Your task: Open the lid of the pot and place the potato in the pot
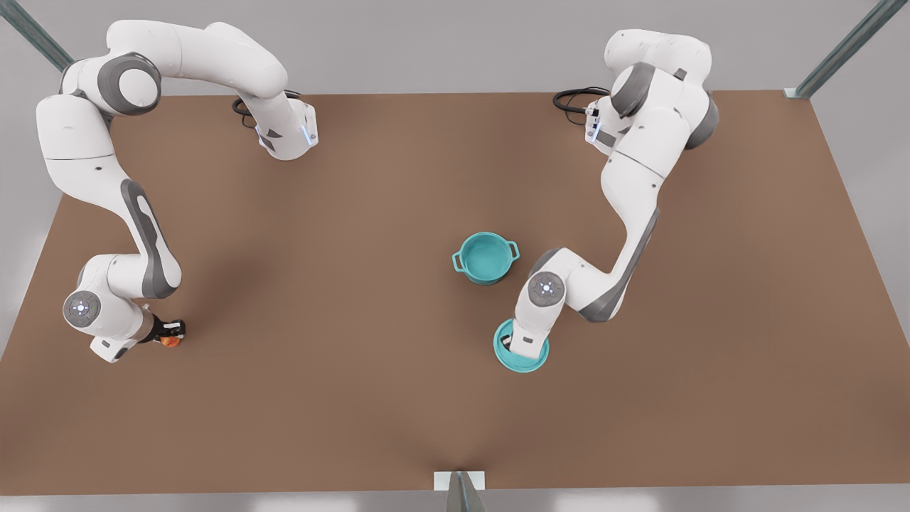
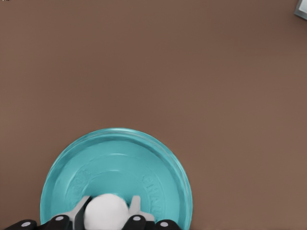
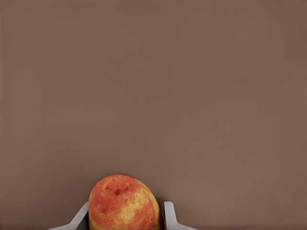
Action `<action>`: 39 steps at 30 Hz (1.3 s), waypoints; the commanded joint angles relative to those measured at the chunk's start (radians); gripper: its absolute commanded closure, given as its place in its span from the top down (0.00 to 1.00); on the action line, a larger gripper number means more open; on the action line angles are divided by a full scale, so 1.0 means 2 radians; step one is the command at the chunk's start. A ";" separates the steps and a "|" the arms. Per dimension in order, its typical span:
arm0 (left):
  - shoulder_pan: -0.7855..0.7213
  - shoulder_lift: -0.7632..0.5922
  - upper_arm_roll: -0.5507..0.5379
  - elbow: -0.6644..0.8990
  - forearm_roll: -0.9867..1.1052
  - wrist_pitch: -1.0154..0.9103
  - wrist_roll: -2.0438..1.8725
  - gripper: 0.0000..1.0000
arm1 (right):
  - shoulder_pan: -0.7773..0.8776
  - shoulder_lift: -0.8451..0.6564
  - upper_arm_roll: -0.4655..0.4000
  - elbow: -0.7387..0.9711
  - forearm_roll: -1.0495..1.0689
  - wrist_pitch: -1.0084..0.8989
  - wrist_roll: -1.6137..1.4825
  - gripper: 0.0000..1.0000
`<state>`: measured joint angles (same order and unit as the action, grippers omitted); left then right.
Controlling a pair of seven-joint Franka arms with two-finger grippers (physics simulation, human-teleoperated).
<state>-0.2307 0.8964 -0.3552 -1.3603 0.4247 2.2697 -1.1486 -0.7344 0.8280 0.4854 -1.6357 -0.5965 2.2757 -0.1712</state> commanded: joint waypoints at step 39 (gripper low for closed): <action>0.117 -0.397 0.171 -0.164 -0.248 -0.271 0.583 1.00 | 0.356 -0.129 0.032 0.062 0.250 -0.179 0.504 0.54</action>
<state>0.0033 0.1037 -0.0133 -1.6896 -0.0713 1.7307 -0.1887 -0.0406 0.5740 0.5491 -1.5119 -0.1257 1.9440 0.3393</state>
